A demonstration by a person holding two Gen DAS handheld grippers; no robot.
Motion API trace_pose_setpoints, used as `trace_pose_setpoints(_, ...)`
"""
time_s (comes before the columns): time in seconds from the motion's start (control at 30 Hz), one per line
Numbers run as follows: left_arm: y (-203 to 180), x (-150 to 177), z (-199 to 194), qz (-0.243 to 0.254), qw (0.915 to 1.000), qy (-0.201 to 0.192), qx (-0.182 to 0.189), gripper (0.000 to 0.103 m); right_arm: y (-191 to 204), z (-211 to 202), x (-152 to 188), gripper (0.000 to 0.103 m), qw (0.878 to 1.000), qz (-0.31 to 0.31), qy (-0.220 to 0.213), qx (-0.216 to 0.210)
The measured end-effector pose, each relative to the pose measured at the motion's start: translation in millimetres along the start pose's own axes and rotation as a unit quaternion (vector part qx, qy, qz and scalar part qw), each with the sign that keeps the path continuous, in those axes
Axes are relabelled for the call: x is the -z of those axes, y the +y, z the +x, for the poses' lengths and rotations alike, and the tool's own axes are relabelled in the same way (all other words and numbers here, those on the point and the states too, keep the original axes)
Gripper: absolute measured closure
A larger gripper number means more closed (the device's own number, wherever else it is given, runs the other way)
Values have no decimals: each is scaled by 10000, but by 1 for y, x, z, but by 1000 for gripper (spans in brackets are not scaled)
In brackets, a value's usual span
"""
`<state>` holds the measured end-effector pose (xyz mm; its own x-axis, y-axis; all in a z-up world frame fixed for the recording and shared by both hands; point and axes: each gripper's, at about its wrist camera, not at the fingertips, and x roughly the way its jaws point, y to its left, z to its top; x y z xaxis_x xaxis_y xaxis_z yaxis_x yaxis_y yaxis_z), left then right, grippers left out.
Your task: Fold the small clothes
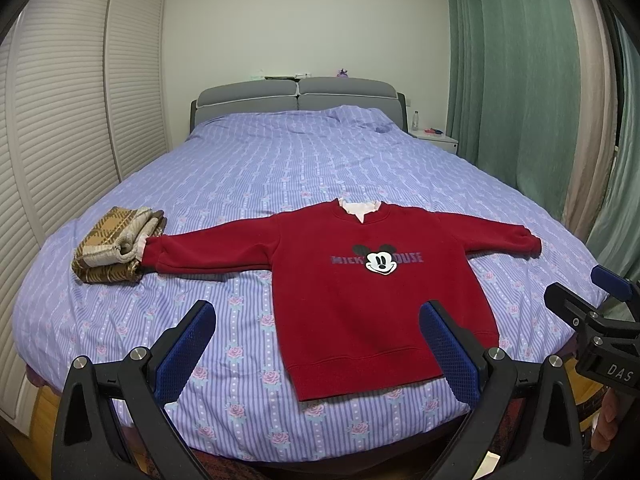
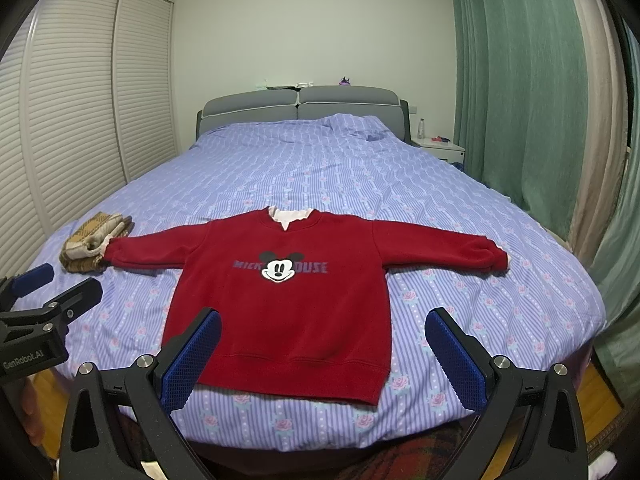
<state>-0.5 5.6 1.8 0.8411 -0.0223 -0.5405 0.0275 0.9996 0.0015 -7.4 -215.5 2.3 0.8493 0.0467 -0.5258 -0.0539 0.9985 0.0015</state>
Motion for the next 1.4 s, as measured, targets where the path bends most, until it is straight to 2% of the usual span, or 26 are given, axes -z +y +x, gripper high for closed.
trace_pose_setpoints(1.4,2,-1,-4,-54,10000,-72,-8,0,2,-1,-1,1,10000,1,-26,-1)
